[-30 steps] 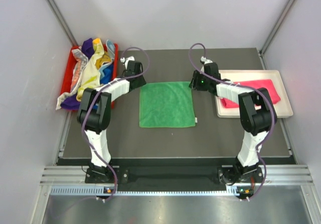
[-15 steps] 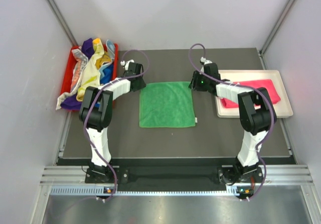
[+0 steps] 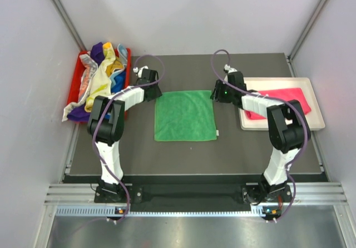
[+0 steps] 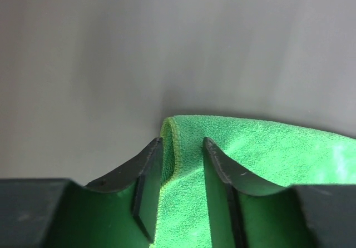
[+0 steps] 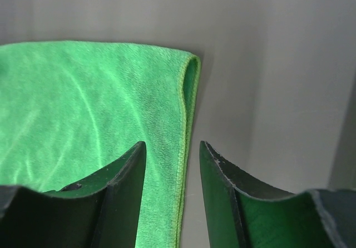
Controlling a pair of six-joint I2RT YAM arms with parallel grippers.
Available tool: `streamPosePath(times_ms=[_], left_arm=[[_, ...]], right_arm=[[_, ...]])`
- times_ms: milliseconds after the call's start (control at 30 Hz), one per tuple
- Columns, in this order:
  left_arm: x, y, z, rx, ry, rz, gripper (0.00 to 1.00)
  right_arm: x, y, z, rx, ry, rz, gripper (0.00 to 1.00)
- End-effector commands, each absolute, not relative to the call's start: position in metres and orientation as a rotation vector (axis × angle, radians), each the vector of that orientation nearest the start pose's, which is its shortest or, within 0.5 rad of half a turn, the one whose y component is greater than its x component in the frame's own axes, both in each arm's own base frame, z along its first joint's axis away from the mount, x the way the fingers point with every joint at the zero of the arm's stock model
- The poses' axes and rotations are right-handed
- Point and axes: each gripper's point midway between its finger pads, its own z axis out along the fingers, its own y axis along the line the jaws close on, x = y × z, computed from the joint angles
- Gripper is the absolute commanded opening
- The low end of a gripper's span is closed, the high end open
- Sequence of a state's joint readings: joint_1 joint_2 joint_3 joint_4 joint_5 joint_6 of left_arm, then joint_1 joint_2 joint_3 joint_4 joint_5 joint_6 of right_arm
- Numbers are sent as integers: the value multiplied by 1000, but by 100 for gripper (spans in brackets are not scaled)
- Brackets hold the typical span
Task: Fold and stack the towels
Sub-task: Fold the towel
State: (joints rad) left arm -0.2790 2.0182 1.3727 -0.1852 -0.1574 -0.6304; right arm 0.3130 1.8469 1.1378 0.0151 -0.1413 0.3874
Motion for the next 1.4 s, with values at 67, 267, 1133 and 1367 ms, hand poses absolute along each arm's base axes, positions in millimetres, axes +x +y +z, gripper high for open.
streamPosePath(times_ms=[67,267,1133,1367], left_arm=[[502,-142,71,-514,2280,-317,37],[504,-142,73,-525,2272,-324,25],[527,-133,89,-515,2258,-340,4],[533,-133,78,-510,2286,-345,14]], right_arm=[[440,201,103,-16,2227,588,43],[422,217,95,-53,2243,624,42],[398,214,28,-37,2390,570,40],[398,212,30,-36,2388,568,41]])
